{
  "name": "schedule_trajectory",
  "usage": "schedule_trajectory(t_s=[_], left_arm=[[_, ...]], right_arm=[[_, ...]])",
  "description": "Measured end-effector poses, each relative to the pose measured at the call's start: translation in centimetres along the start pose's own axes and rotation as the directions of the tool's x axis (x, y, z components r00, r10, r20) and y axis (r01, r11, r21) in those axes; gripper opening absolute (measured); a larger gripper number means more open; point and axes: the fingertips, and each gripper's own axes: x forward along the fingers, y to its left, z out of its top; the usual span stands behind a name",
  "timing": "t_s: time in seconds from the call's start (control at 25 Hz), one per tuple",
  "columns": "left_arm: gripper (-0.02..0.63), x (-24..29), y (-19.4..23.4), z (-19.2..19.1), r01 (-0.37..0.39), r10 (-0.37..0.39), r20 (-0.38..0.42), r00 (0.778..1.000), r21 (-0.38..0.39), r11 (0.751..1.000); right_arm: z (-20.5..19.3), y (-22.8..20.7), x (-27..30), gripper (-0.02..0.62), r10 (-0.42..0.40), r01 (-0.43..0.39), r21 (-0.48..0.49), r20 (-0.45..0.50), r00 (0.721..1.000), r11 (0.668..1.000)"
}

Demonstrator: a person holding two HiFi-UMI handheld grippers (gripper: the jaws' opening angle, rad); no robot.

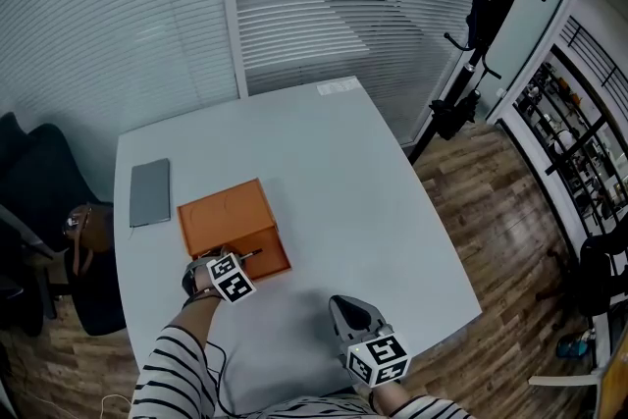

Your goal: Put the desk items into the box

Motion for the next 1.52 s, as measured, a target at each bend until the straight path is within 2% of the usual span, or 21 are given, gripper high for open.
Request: schedule_trajectory(t_s=[0.76,1.16,1.32,1.52], left_arm=[[0.064,-0.7,0.4,-0.2,-0.014,0.013,0.023,1.000,0.031,0.999],[0.064,-3.1,1.2,0.1,-0.063,0.060,0.108,0.992,0.024,0.998],[0.064,-5.6,1.9,1.0,-0.093,0.101,0.205,0.974,-0.048,0.994],[0.064,-10.1,2.8,2.3,-0.140,0.185,0.346,0.920,-0.152,0.978]], right_arm=[[0.7,0.2,-0.1,0.026,-0.032,0.032,-0.014,0.011,0.999,0.999],[1.2,1.8,-0.3,0.026,-0.040,0.040,-0.027,0.025,0.999,0.999],[1.3,2.9,-0.5,0.026,-0.042,0.043,-0.034,0.035,0.999,0.999],[1.4,4.2,-0.9,0.026,-0.050,0.052,-0.039,0.048,0.998,0.998]])
